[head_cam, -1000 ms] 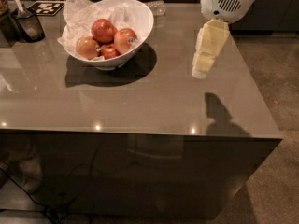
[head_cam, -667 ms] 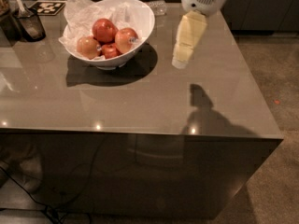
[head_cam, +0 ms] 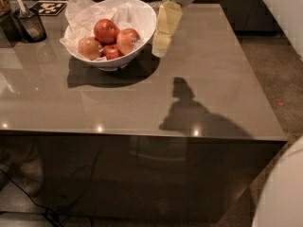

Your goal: Pick apple from white bowl

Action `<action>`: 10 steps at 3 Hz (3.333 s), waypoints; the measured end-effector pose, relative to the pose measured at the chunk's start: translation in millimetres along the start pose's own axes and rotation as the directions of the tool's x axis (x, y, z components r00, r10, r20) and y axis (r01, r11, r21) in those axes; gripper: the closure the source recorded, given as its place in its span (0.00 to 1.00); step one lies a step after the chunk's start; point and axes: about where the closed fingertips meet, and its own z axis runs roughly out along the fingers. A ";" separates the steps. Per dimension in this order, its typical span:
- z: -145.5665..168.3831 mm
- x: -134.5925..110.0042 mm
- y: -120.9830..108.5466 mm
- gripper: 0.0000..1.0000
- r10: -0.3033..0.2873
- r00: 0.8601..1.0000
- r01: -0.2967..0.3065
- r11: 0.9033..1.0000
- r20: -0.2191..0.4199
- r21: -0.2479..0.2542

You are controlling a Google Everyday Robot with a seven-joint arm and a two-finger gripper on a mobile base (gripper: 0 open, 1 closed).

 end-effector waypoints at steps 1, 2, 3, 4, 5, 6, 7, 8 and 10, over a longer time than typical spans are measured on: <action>-1.5 -7.4 6.1 0.00 0.053 0.995 -0.054 0.999 0.082 0.003; 7.3 -22.5 -0.7 0.00 0.107 0.986 -0.103 0.994 0.127 -0.032; 14.1 -47.6 -21.8 0.00 0.136 0.975 -0.129 0.990 0.175 -0.049; 14.4 -47.8 -21.9 0.00 0.136 0.975 -0.129 0.990 0.174 -0.049; 46.6 -61.4 -35.8 0.00 0.143 0.981 -0.139 0.990 0.133 -0.036; 71.1 -72.7 -50.1 0.00 0.172 0.981 -0.170 0.985 0.095 -0.022; 72.4 -74.4 -50.8 0.00 0.170 0.980 -0.169 0.985 0.102 -0.021; 77.7 -77.3 -53.6 0.00 0.175 0.976 -0.172 0.984 0.129 -0.032; 111.7 -87.6 -69.2 0.00 0.288 0.947 -0.276 0.956 0.143 -0.097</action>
Offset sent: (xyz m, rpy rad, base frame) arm 0.0221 0.0359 0.0051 0.2322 0.0550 -0.1024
